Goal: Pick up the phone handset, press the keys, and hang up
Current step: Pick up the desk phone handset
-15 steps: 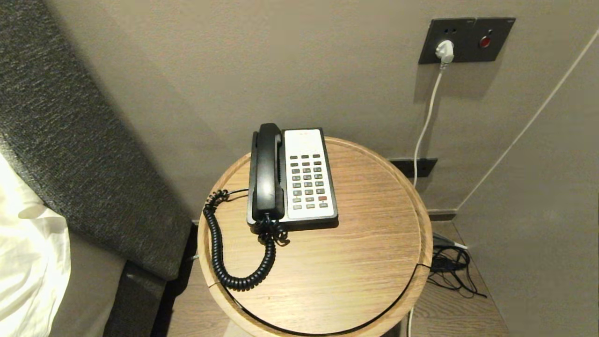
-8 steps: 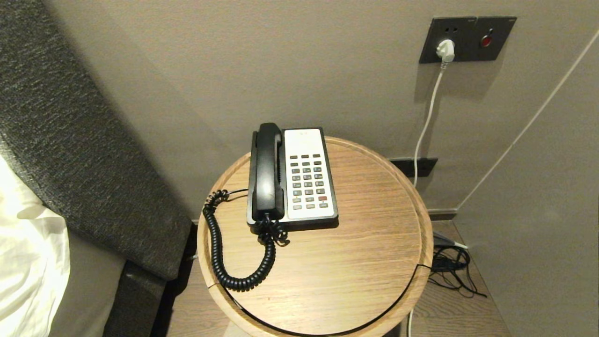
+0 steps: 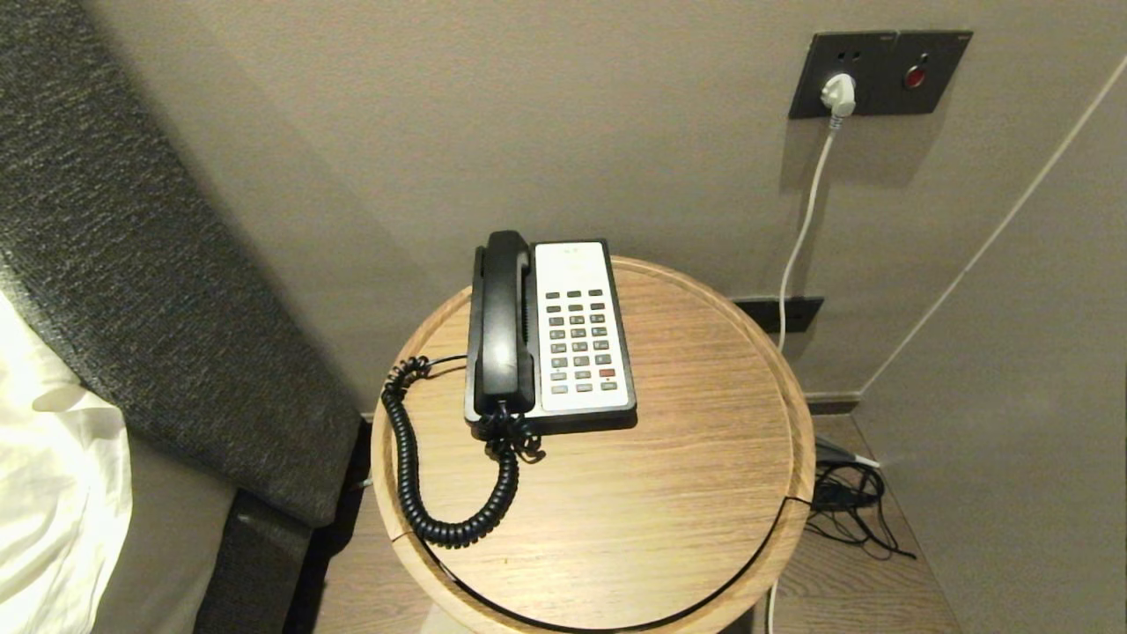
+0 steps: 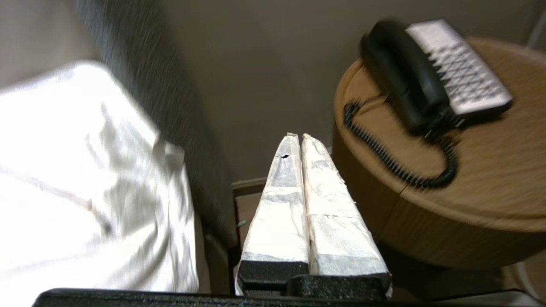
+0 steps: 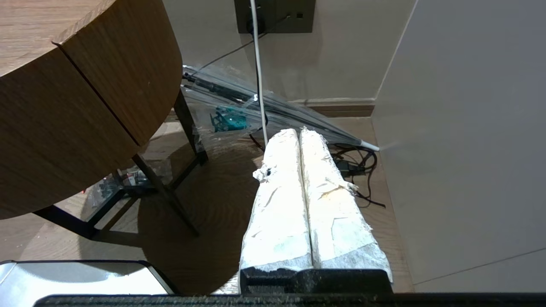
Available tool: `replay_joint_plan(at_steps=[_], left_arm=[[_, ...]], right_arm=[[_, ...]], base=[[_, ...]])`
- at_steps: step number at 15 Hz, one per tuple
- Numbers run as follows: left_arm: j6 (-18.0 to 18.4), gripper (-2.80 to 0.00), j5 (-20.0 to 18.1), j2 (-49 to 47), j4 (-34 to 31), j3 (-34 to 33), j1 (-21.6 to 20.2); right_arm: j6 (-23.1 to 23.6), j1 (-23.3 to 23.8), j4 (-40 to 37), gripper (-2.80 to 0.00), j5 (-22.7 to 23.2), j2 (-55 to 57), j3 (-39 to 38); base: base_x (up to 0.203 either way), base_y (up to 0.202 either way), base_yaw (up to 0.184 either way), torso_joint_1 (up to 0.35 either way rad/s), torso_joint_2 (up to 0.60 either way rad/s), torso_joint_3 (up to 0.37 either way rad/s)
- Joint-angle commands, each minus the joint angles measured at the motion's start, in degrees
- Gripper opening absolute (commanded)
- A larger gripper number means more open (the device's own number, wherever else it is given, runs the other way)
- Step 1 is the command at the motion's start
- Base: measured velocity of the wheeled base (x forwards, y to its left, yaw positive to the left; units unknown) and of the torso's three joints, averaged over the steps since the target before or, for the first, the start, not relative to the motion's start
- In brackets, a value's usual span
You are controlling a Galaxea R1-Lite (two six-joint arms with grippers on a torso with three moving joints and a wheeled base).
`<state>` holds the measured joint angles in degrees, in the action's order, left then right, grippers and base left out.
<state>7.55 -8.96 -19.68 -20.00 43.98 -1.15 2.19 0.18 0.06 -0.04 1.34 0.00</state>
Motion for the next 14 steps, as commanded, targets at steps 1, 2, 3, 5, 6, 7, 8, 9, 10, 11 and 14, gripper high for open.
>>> replay_joint_plan(at_steps=[1, 2, 3, 5, 6, 7, 8, 9, 10, 11, 14], left_arm=[[0.33, -2.8, -4.48, -23.1, -4.45, 17.77, -0.49], [0.44, -2.8, -6.03, -30.21, -5.95, 24.47, -0.29], [0.42, -2.8, -6.77, -37.06, -7.26, 31.55, 1.07], [-1.28, -2.8, -4.97, -49.57, -10.28, 46.2, 6.74], [-2.48, -2.8, -2.8, -54.66, -11.93, 51.08, 11.89], [-4.02, -2.8, 0.45, -59.36, -13.48, 54.42, 17.09], [-6.24, -2.8, 3.5, -62.78, -14.59, 56.03, 21.94], [-8.72, -2.8, 5.72, -64.62, -15.46, 56.57, 25.97], [-11.14, -2.8, 8.04, -65.77, -16.1, 55.66, 29.5], [-12.38, -2.8, 9.52, -66.18, -16.26, 52.58, 31.1], [-15.2, -2.8, 11.37, -66.69, -16.45, 45.52, 34.6]], right_arm=[[0.01, -0.01, 0.03, -2.8, -0.05, -0.02, 0.0], [0.01, -0.01, 0.03, -2.8, 0.04, -0.02, 0.0], [0.01, -0.01, 0.03, -2.8, 0.04, -0.02, 0.0], [0.01, -0.01, 0.03, -2.8, 0.04, -0.02, 0.0], [0.01, -0.01, 0.03, -2.8, 0.04, -0.02, 0.0], [0.01, -0.01, 0.03, -2.8, -0.04, -0.02, -0.08], [0.01, -0.01, 0.03, -2.8, 0.04, -0.02, 0.0], [0.01, -0.01, 0.03, -2.8, 0.04, -0.02, 0.0], [0.01, -0.01, 0.03, -2.8, 0.04, -0.02, 0.0], [0.01, -0.01, 0.03, -2.8, 0.04, -0.02, 0.0], [0.01, -0.01, 0.03, -2.8, -0.05, -0.02, 0.0]], base=[[0.0, 0.0, 0.0, 0.0, 0.0, 0.0], [0.0, 0.0, 0.0, 0.0, 0.0, 0.0], [0.0, 0.0, 0.0, 0.0, 0.0, 0.0], [0.0, 0.0, 0.0, 0.0, 0.0, 0.0], [0.0, 0.0, 0.0, 0.0, 0.0, 0.0], [0.0, 0.0, 0.0, 0.0, 0.0, 0.0], [0.0, 0.0, 0.0, 0.0, 0.0, 0.0], [0.0, 0.0, 0.0, 0.0, 0.0, 0.0], [0.0, 0.0, 0.0, 0.0, 0.0, 0.0], [0.0, 0.0, 0.0, 0.0, 0.0, 0.0], [0.0, 0.0, 0.0, 0.0, 0.0, 0.0]])
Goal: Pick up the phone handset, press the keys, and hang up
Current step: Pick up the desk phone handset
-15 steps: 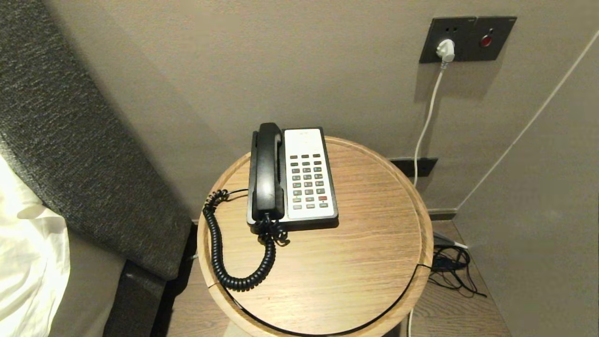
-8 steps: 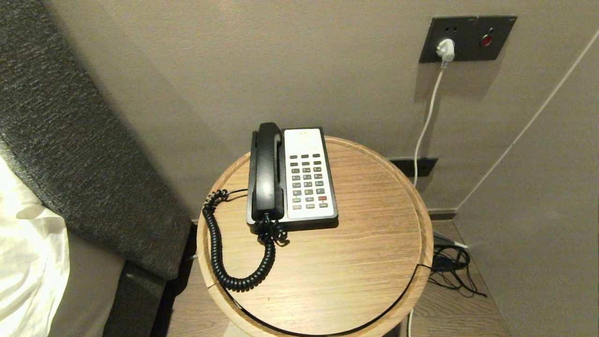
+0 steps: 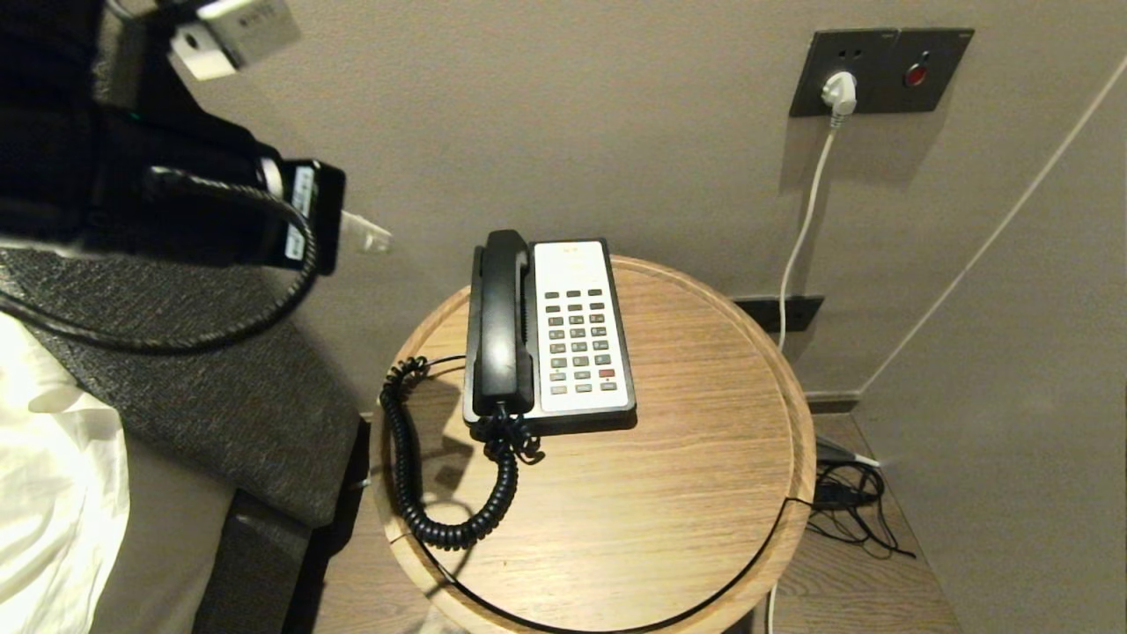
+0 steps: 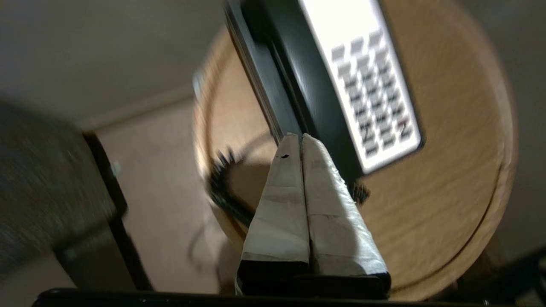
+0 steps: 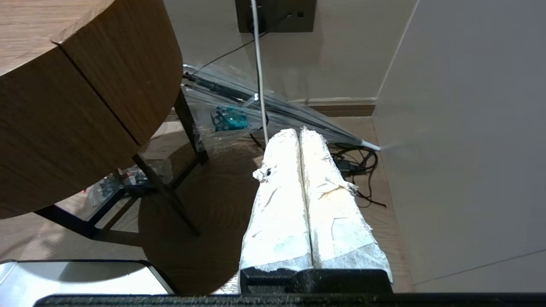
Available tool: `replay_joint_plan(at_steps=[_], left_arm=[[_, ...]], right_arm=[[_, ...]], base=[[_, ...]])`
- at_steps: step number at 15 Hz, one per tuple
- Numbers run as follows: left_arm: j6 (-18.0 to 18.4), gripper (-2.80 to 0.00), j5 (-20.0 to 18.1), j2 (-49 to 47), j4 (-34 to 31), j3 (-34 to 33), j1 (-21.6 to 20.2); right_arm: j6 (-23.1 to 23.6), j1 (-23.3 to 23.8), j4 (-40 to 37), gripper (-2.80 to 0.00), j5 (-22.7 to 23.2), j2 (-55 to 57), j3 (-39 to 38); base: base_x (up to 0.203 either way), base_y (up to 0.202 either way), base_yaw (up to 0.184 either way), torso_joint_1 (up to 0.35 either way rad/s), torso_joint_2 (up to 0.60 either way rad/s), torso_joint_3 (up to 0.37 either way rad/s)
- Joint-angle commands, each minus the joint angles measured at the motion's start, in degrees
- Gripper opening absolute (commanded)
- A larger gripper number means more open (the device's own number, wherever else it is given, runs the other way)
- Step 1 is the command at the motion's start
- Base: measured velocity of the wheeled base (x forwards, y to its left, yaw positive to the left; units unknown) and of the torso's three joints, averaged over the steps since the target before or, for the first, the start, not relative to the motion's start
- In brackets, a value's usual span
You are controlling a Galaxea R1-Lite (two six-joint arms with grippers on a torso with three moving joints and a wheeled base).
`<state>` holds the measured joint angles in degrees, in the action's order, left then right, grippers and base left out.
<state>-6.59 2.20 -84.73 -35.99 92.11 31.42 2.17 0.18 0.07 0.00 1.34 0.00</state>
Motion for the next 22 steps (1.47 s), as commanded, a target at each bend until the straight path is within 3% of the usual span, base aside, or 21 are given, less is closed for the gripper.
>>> replay_joint_plan(at_steps=[1, 2, 4, 6, 9, 12, 13, 17, 19, 22], left_arm=[[-1.68, -2.8, 0.27, -1.94, -0.24, -3.34, 2.32], [-1.95, -2.8, 0.46, -2.53, -0.14, -3.12, 2.34], [-1.73, -2.8, 4.69, -4.05, -0.1, -2.37, 3.83], [-1.63, 0.0, 8.78, -5.48, -0.05, -1.48, 5.79], [-1.81, 0.0, 11.05, -8.13, -0.02, 1.32, 9.16], [-4.51, 0.0, 21.36, -12.5, -0.05, 3.95, 13.53], [-6.3, 0.0, 22.94, -13.88, -0.24, 5.09, 14.01], [-8.56, 0.0, 25.74, -17.36, -0.6, 6.93, 14.12], [-12.95, 0.0, 26.69, -18.55, -0.84, 7.14, 14.11], [-15.09, 0.0, 27.04, -19.14, -1.19, 6.83, 13.34]], right_arm=[[0.03, -0.01, 0.01, -2.8, 0.0, -0.02, 0.0], [0.03, -0.01, 0.01, -2.8, 0.0, -0.02, -0.08], [0.03, -0.01, 0.01, -2.8, 0.0, -0.02, -0.09], [0.03, -0.01, 0.01, -2.8, 0.0, -0.02, 0.0], [0.03, -0.01, 0.01, -2.8, 0.0, -0.02, 0.0], [0.03, -0.01, 0.01, -2.8, -0.08, -0.02, 0.0], [0.03, -0.01, 0.01, -2.8, -0.03, -0.02, 0.0], [0.03, -0.01, 0.01, -2.8, 0.0, -0.02, 0.0], [0.03, -0.01, 0.01, -2.8, 0.0, -0.02, 0.0], [0.03, -0.01, 0.01, -2.8, -0.09, -0.02, 0.0]], base=[[0.0, 0.0, 0.0, 0.0, 0.0, 0.0], [0.0, 0.0, 0.0, 0.0, 0.0, 0.0], [0.0, 0.0, 0.0, 0.0, 0.0, 0.0], [0.0, 0.0, 0.0, 0.0, 0.0, 0.0], [0.0, 0.0, 0.0, 0.0, 0.0, 0.0], [0.0, 0.0, 0.0, 0.0, 0.0, 0.0], [0.0, 0.0, 0.0, 0.0, 0.0, 0.0], [0.0, 0.0, 0.0, 0.0, 0.0, 0.0], [0.0, 0.0, 0.0, 0.0, 0.0, 0.0], [0.0, 0.0, 0.0, 0.0, 0.0, 0.0]])
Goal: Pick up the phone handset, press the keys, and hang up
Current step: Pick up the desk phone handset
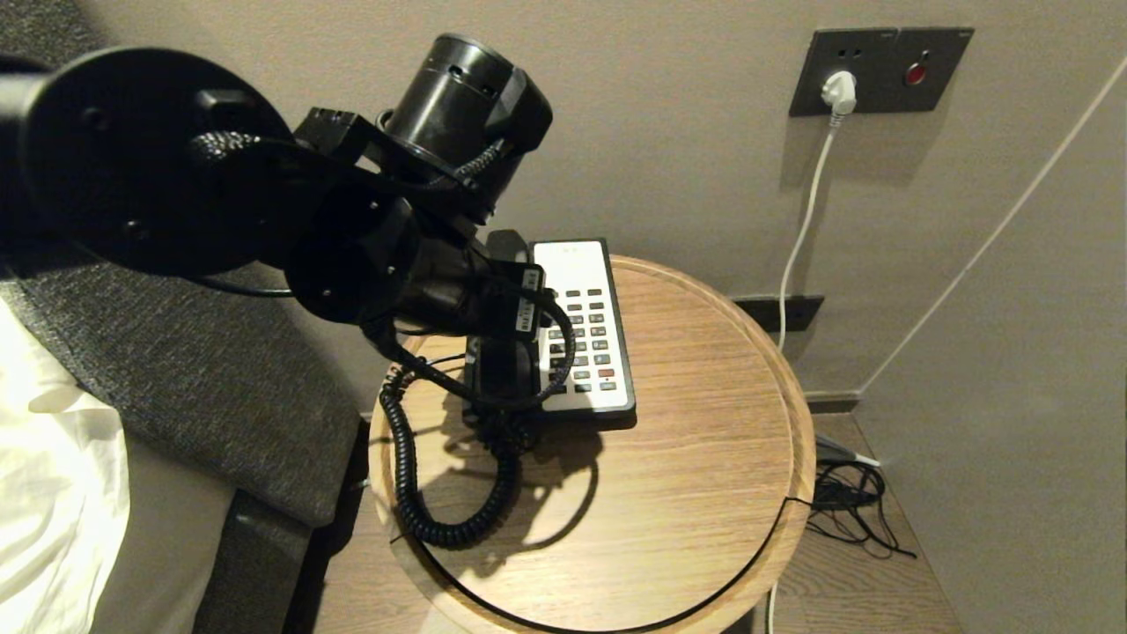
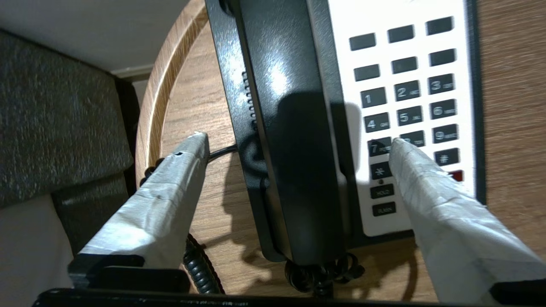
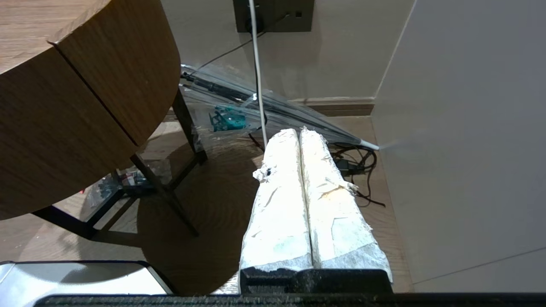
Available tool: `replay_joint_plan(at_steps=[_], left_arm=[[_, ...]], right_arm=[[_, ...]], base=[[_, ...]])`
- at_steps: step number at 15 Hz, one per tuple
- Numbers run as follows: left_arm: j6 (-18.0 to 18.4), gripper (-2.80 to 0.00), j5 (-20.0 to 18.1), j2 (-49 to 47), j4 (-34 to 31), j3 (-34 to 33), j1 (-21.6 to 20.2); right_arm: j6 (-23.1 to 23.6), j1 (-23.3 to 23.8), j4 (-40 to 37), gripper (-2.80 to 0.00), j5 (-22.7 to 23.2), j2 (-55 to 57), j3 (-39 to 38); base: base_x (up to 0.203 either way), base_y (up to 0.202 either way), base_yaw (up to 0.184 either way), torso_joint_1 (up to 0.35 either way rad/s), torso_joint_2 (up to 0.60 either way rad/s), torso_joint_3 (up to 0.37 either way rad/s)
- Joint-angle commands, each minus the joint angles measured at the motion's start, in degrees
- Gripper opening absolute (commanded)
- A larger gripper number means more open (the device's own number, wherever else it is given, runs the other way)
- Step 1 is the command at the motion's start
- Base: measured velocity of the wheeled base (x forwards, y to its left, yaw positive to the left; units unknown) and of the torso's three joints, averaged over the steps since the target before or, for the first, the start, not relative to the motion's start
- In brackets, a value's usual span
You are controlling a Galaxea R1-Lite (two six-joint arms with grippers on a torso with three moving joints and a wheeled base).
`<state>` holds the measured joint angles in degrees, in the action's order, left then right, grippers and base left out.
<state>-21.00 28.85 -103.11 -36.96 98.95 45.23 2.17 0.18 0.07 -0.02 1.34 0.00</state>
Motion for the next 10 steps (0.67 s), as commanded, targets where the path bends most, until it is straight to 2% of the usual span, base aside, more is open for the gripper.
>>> replay_joint_plan(at_steps=[1, 3, 10], left_arm=[[-2.19, 0.0, 0.87, -1.2, -0.22, 0.31, -0.56], [-5.1, 0.0, 1.91, -2.27, -0.3, 0.63, -0.67], [-7.84, 0.0, 2.47, -4.88, -0.13, 3.53, -1.37]], right_arm=[[0.03, -0.01, 0.01, -2.8, 0.02, -0.02, 0.0], [0.03, -0.01, 0.01, -2.8, 0.02, -0.02, 0.0], [0.03, -0.01, 0.01, -2.8, 0.02, -0.02, 0.0]], base=[[0.0, 0.0, 0.0, 0.0, 0.0, 0.0], [0.0, 0.0, 0.0, 0.0, 0.0, 0.0], [0.0, 0.0, 0.0, 0.0, 0.0, 0.0]])
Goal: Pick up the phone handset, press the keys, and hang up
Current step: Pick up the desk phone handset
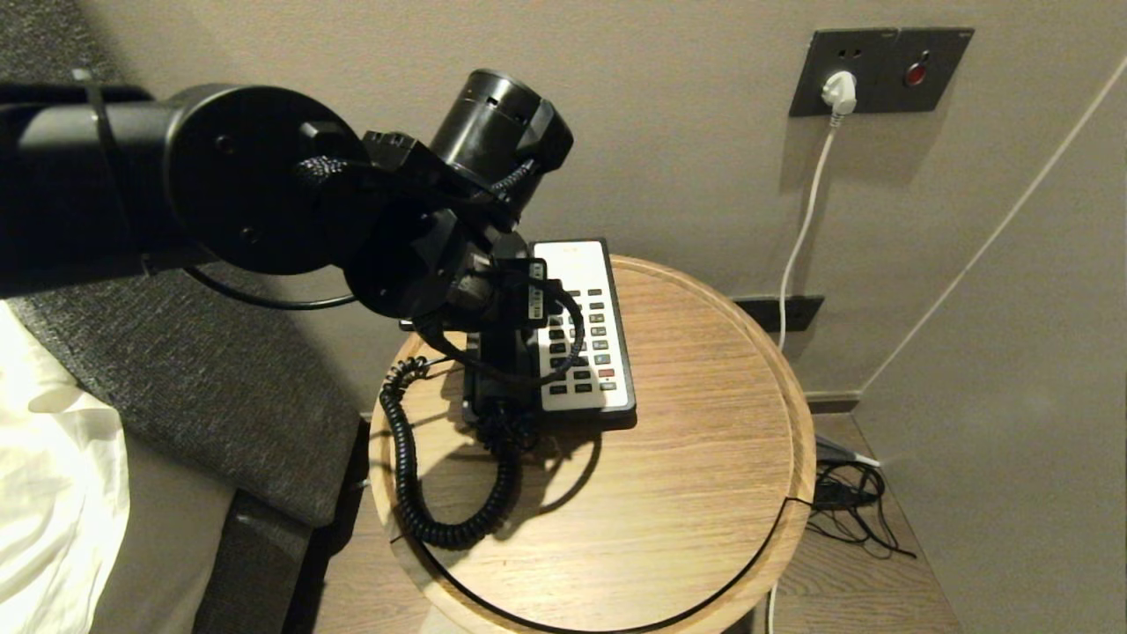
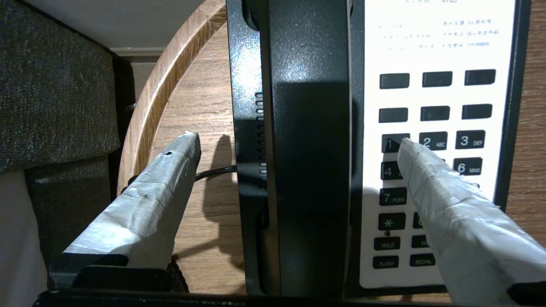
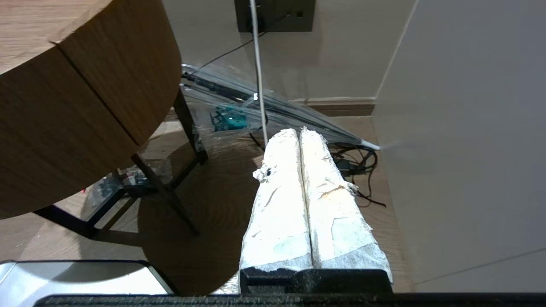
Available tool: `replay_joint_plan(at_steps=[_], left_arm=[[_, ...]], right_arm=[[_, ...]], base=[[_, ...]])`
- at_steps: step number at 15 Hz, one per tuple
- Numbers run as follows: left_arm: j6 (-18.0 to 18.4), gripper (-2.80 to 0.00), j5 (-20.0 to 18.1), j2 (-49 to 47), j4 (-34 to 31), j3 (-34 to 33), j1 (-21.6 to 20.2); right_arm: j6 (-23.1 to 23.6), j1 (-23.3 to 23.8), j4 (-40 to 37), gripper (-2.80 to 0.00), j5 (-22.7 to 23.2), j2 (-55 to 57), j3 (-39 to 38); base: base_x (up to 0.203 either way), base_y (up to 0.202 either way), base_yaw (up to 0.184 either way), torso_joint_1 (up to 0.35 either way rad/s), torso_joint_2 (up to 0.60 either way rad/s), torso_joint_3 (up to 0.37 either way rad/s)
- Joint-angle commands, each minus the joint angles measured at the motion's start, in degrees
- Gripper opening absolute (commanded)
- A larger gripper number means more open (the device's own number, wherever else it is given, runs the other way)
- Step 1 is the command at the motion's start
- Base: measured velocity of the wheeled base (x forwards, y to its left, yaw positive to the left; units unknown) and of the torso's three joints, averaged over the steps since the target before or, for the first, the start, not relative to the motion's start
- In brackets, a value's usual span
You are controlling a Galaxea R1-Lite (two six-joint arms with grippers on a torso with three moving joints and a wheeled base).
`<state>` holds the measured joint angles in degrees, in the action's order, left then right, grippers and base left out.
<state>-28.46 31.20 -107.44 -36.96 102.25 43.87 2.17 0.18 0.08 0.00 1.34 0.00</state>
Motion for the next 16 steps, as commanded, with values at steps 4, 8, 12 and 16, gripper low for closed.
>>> replay_joint_plan(at_steps=[4, 8, 12, 16], left_arm=[[-0.99, 0.0, 0.18, -1.45, -0.13, 0.34, -0.1], [-1.07, -2.8, 0.09, -1.54, -0.13, 0.18, -0.42], [-1.63, -2.8, 0.01, -1.19, -0.17, -0.21, -0.9], [-2.21, -2.8, 0.01, -0.55, -0.3, -0.66, -0.81]], right_arm=[[0.03, -0.01, 0.01, -2.8, -0.02, -0.02, 0.0], [0.03, -0.01, 0.01, -2.8, 0.0, -0.02, 0.0], [0.03, -0.01, 0.01, -2.8, 0.0, -0.02, 0.0], [0.03, -0.01, 0.01, -2.8, 0.0, -0.02, 0.0]], base=[[0.0, 0.0, 0.0, 0.0, 0.0, 0.0], [0.0, 0.0, 0.0, 0.0, 0.0, 0.0], [0.0, 0.0, 0.0, 0.0, 0.0, 0.0], [0.0, 0.0, 0.0, 0.0, 0.0, 0.0]])
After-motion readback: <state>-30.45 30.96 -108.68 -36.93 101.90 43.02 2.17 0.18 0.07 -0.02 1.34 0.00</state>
